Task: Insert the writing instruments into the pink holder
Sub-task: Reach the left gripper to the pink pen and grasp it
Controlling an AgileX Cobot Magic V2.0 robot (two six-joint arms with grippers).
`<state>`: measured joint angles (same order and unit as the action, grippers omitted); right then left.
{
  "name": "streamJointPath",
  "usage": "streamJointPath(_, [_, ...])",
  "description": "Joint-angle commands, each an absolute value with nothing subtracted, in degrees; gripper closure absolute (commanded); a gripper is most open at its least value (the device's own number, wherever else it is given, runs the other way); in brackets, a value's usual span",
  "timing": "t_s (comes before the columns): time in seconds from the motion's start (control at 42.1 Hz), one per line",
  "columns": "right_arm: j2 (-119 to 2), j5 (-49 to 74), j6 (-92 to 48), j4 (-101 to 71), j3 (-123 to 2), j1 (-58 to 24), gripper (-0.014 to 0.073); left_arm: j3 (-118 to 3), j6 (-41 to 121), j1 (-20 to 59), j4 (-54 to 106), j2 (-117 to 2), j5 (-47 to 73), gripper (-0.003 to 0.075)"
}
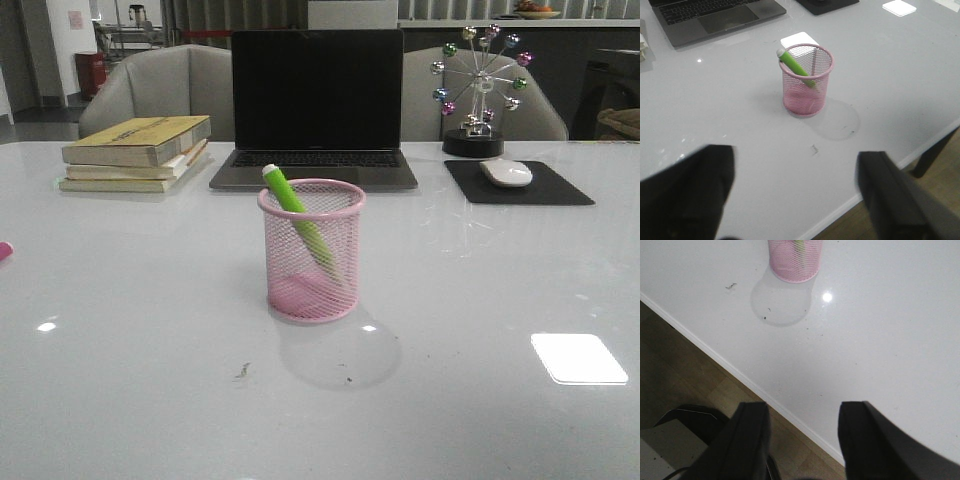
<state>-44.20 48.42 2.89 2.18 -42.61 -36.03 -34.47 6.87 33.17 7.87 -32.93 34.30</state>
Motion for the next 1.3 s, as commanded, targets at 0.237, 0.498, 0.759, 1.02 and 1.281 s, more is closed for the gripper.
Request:
streamJointPath(0.237, [-43.9, 46.0, 2.9, 3.2, -44.2, -35.8, 0.016, -44.7, 5.2, 23.1, 4.2, -48.4, 41.4, 0.0194])
streamJointPath(0.498, [-43.9, 46.0, 2.9, 3.2, -44.2, -35.8, 0.016, -54.3, 5.2, 7.3, 4.3, -69.1, 45.5, 0.0194])
streamJointPath(0.759, [-43.9, 46.0, 2.9, 3.2, -44.2, -35.8, 0.016, -65.2, 5.7, -0.6, 6.4, -88.6, 45.5, 0.0194])
streamJointPath(1.02, [-43.9, 46.0, 2.9, 3.2, -44.2, -35.8, 0.016, -76.7, 5.9, -1.2, 5.7, -104.1, 45.5, 0.0194])
streamJointPath(1.281, [-43.9, 46.0, 2.9, 3.2, -44.2, -35.8, 0.016, -85.8, 5.9, -1.2, 4.7, -112.8, 46.4, 0.0194])
